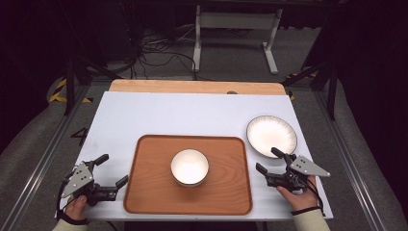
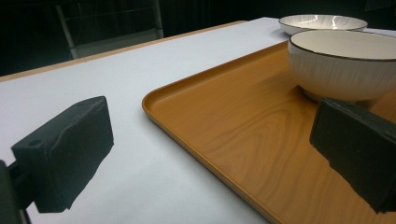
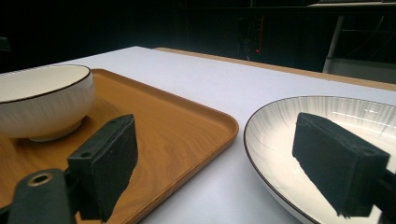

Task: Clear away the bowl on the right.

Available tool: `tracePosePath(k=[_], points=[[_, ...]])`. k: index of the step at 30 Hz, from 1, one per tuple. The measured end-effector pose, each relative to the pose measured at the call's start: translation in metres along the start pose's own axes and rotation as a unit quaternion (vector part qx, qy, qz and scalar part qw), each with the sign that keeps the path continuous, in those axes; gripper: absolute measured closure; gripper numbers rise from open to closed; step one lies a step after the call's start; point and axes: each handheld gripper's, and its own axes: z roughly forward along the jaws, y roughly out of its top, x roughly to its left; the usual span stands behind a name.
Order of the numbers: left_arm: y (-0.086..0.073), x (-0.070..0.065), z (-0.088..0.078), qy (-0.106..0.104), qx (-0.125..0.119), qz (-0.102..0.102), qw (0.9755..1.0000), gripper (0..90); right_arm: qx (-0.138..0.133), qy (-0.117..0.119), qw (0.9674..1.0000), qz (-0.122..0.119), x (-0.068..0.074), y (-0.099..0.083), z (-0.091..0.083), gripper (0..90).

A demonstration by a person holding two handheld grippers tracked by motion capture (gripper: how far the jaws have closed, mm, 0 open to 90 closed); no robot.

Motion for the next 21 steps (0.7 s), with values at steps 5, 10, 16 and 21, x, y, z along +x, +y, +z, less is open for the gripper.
tracePosePath(k=[5,10,16,21], points=[[0.0000,-0.0001,-0.0003,0.001,0.001,0.002,1.0000,0.2,-0.005,0.022,0.9997,0.000,-0.0018,-0.0009,-0.0008,3.0],[0.0002,0.0000,-0.0004,0.000,0.002,0.003,1.0000,0.3,-0.023,0.036,0.9990,0.008,-0.0047,-0.0025,-0.0044,1.5],[0.0002,-0.0001,-0.0002,0.001,0.002,0.003,1.0000,0.2,-0.040,0.038,0.9983,0.018,-0.0069,-0.0039,-0.0072,1.0],[0.0001,0.0000,0.0001,0.000,0.001,0.002,1.0000,0.2,-0.038,0.039,0.9984,0.016,-0.0061,-0.0038,-0.0070,1.1]])
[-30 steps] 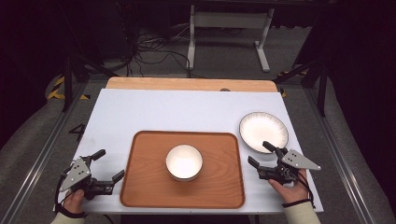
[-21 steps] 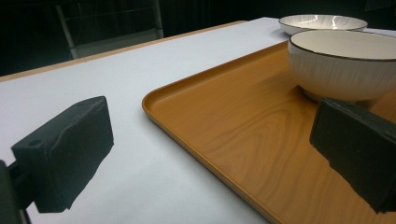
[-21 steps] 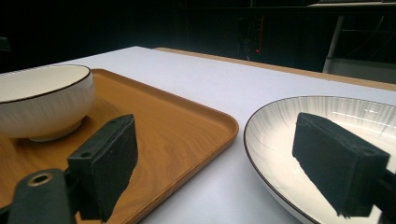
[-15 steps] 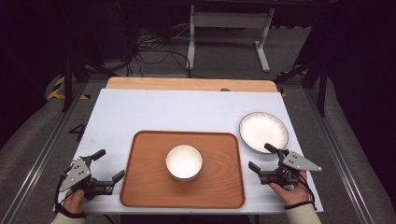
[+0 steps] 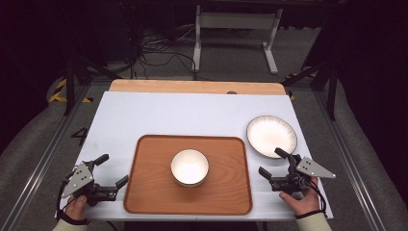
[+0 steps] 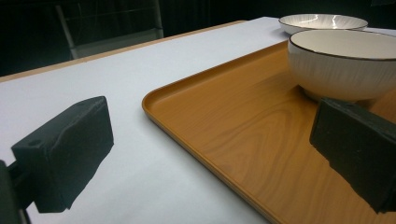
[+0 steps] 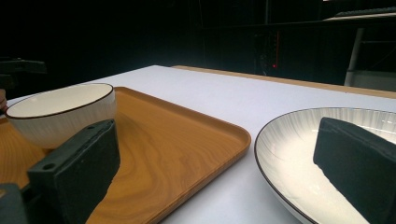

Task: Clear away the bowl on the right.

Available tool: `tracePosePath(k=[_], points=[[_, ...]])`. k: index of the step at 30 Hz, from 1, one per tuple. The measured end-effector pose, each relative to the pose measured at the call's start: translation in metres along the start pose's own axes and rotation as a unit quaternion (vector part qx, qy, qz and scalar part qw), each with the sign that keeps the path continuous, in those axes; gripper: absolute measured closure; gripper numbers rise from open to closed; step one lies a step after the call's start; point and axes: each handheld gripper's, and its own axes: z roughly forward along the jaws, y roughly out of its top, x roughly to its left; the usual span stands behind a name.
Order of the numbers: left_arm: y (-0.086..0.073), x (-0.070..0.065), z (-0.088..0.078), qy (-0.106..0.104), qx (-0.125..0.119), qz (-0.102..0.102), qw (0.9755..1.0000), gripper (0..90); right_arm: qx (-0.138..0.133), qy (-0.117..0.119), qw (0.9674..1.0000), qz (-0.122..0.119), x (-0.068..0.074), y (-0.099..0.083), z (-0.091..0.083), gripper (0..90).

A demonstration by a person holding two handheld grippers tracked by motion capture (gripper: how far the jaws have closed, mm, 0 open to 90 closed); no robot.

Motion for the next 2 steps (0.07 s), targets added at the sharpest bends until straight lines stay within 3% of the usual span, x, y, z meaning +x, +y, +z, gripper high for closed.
tracePosePath(k=[2], points=[[0.0000,0.0000,0.0001,0.000,0.000,0.000,1.0000,0.2,0.001,0.001,1.0000,-0.001,0.0002,0.0000,0.0001,1.1]])
